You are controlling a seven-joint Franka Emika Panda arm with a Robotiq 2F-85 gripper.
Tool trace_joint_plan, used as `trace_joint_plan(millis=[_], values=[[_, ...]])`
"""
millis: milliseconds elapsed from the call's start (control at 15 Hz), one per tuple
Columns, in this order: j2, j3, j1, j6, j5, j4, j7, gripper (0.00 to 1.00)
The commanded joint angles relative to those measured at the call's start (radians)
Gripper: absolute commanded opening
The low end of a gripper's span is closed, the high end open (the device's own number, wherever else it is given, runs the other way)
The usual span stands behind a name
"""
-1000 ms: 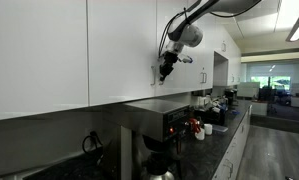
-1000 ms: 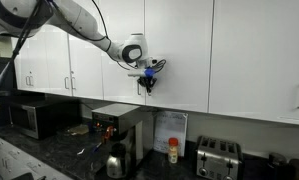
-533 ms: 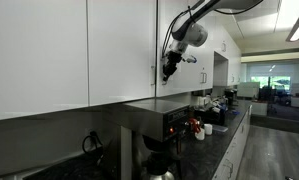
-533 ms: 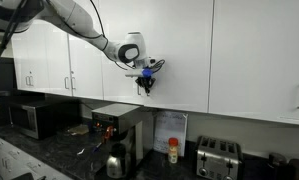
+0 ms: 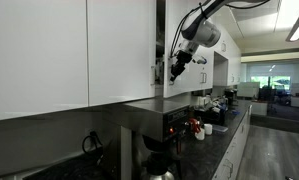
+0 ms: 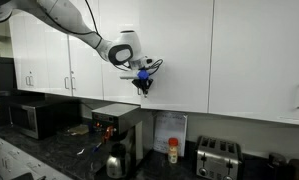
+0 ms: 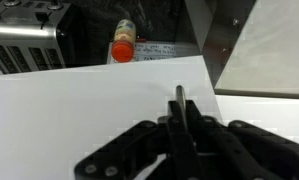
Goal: Open the right cabinet door
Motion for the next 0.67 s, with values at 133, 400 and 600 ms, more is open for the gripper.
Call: trace_joint_plan(millis=[133,400,600], values=[[-0.157,-0.044,-0.001,0.068,0.071,-0.155,-0.123,0.03],[-0.218,-0.089,0.004,0.077,0.109,-0.217,-0.172,0.03],[-0.265,-0.126,0.01,0.081,0.113,-0.267,-0.191,0.03]])
